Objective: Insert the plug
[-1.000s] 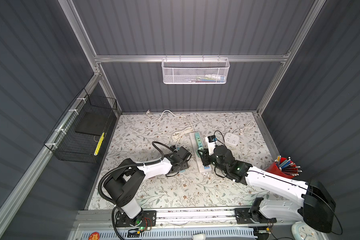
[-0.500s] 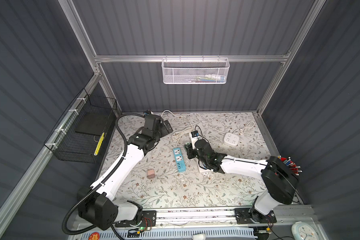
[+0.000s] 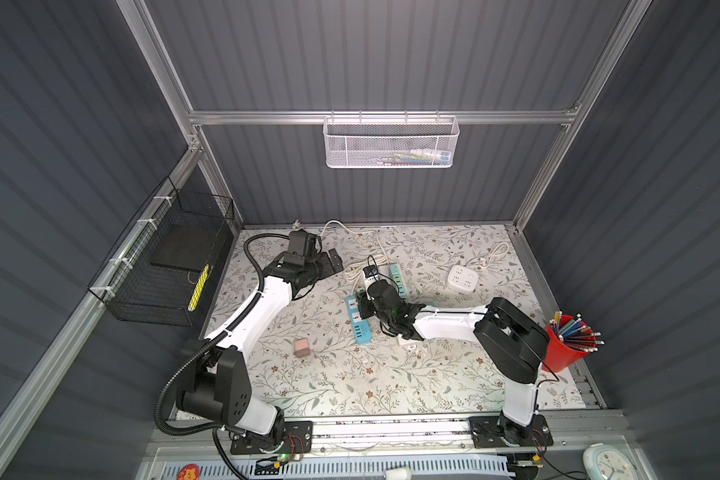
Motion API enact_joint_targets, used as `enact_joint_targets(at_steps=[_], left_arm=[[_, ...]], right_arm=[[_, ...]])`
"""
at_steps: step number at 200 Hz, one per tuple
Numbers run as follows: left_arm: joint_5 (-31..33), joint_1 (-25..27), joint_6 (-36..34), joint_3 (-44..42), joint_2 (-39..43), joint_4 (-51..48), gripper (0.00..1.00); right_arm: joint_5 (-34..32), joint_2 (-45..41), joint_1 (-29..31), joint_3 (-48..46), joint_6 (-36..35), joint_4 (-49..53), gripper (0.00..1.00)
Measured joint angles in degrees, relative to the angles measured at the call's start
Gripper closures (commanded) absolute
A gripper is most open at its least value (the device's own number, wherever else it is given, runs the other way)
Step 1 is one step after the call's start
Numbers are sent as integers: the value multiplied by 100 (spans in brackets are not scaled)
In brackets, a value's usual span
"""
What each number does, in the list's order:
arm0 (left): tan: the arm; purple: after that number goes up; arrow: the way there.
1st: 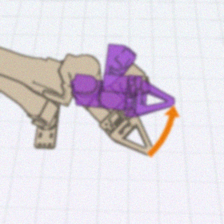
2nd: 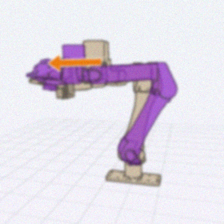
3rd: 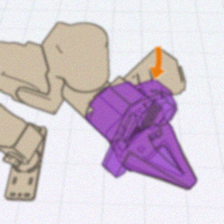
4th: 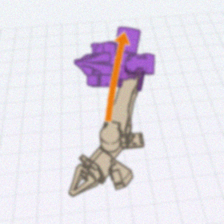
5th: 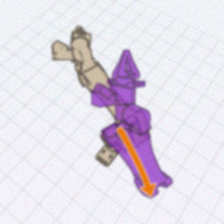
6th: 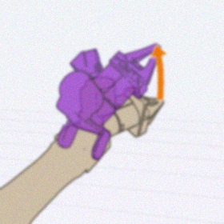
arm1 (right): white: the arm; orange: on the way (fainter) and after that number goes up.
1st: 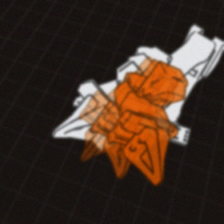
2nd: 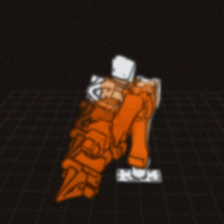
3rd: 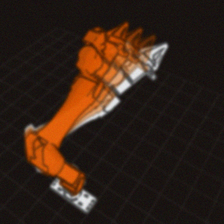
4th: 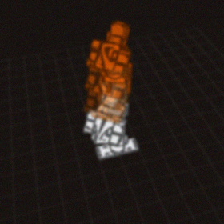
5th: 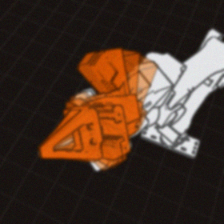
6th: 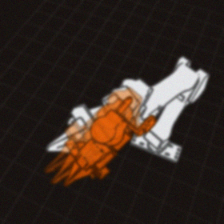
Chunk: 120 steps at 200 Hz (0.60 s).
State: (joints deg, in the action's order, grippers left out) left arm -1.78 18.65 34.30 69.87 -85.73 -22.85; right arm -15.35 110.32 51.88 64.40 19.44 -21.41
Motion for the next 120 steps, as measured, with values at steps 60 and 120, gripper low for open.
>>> enact_joint_targets(at_steps=[60,120], left_arm=[[105,4,-4,-31,107,15,0],[199,4,-4,-31,162,13,0]], right_arm=[[-345,236,33,186,28,214,80],[-573,271,203,216,96,289,80]])
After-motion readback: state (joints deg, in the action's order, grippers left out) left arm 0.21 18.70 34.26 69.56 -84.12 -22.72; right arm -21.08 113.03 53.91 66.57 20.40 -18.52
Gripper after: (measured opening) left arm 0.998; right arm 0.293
